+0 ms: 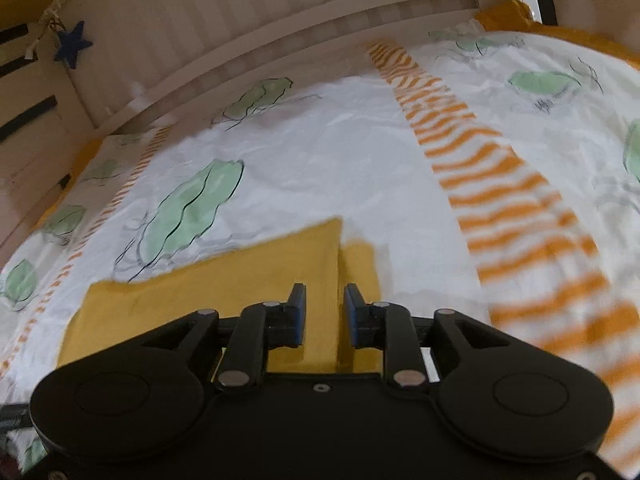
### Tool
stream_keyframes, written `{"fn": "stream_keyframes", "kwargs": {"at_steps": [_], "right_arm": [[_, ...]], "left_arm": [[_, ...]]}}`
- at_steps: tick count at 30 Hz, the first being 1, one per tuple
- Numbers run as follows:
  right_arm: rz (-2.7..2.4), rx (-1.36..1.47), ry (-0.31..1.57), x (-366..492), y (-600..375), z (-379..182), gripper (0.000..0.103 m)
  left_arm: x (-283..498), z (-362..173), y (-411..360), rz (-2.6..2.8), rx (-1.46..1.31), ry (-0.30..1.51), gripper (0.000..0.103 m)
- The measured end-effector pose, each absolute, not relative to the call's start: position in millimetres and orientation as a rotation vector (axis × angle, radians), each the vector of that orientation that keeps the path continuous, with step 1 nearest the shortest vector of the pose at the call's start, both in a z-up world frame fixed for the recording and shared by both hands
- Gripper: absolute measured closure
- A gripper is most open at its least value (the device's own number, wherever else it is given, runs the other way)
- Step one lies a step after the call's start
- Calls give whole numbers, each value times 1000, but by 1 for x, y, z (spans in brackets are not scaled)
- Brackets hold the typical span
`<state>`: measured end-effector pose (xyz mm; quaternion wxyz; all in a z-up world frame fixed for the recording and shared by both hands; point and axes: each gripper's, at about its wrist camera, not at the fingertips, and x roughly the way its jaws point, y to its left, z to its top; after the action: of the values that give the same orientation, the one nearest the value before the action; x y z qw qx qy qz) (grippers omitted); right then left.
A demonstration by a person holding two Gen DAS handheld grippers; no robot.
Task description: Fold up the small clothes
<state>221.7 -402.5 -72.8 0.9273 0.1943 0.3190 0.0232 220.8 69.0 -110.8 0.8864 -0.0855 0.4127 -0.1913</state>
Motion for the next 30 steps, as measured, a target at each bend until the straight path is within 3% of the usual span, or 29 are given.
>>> {"fn": "stream_keyframes", "kwargs": {"at_steps": [20, 30], "right_arm": [[125, 362, 706, 164, -380, -92, 74], [125, 358, 713, 165, -377, -96, 70]], "left_arm": [[190, -94, 84, -246, -222, 727, 77], [210, -106, 87, -223, -265, 826, 78]]}}
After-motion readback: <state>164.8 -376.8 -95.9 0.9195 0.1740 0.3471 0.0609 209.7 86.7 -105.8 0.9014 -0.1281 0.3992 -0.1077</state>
